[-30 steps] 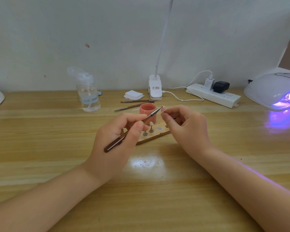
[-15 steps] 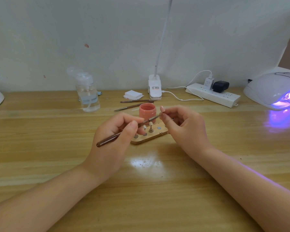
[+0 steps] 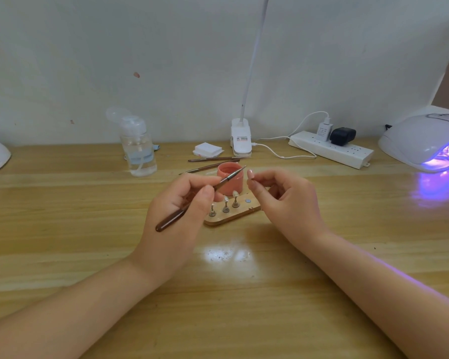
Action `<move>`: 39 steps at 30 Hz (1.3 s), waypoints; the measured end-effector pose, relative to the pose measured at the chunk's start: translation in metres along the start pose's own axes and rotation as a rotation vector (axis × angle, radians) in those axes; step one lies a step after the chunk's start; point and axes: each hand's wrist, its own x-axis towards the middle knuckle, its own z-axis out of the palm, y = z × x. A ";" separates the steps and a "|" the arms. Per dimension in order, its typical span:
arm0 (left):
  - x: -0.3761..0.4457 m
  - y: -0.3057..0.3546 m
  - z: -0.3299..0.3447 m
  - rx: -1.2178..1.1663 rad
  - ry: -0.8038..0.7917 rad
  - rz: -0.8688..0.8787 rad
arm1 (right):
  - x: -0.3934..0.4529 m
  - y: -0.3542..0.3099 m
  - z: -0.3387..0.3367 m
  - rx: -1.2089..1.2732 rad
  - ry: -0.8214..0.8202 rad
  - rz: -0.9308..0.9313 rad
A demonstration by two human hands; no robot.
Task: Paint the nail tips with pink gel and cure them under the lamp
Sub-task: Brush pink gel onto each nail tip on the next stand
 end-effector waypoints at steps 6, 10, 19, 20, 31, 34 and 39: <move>-0.003 -0.001 -0.002 0.002 -0.017 -0.010 | 0.001 0.000 0.001 -0.047 0.025 -0.014; -0.003 0.002 0.001 0.020 -0.008 0.019 | 0.001 -0.001 0.000 -0.042 0.022 -0.002; -0.002 0.002 -0.001 0.068 -0.022 0.060 | 0.000 -0.003 -0.001 -0.027 0.009 0.015; -0.002 0.002 0.000 0.084 -0.025 0.058 | 0.000 -0.003 -0.001 -0.032 0.005 0.013; 0.021 0.009 -0.007 0.106 0.127 -0.021 | -0.003 0.000 0.005 -0.050 0.004 -0.012; 0.047 0.017 -0.018 0.271 0.240 -0.060 | -0.004 0.000 0.009 -0.046 -0.011 -0.023; 0.095 0.028 -0.025 0.476 0.067 -0.206 | -0.004 0.002 0.009 -0.028 -0.007 -0.022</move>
